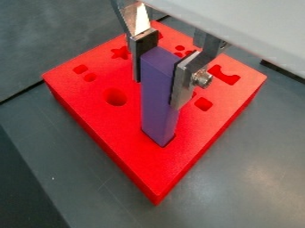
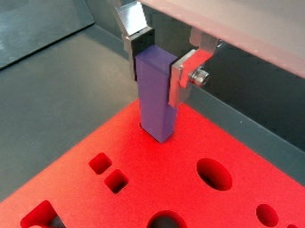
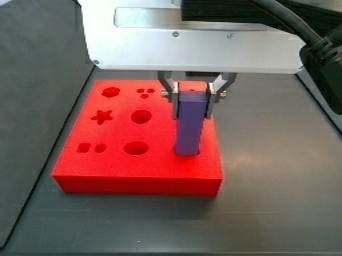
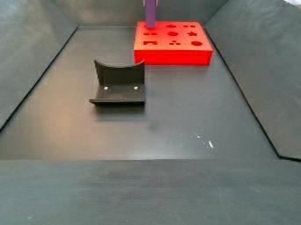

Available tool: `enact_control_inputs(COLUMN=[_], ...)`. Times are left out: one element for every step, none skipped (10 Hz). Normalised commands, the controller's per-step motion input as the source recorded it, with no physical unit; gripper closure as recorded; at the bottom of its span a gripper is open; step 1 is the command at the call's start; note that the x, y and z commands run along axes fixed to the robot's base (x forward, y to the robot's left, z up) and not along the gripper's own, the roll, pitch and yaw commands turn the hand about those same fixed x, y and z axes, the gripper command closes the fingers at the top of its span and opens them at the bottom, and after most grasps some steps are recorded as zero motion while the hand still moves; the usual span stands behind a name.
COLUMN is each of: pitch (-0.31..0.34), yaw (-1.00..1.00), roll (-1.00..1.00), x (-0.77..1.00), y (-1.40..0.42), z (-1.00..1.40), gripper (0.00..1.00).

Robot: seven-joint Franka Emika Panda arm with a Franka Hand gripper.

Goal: Insert the rectangle object.

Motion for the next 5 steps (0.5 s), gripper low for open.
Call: enact_control_inputs(pitch=[0.0, 0.0, 0.0, 0.0, 0.0], yaw=[0.0, 0.0, 0.0, 0.0, 0.0], roll=[0.0, 0.03, 0.04, 0.01, 0.03], x=[0.04, 0.32, 0.4, 0.32, 0.08], y=[-0.03, -0.09, 0.0, 0.0, 0.0], z=[-0.04, -0.13, -0.33, -0.33, -0.29], gripper=[1.0, 1.0, 1.0, 1.0, 1.0])
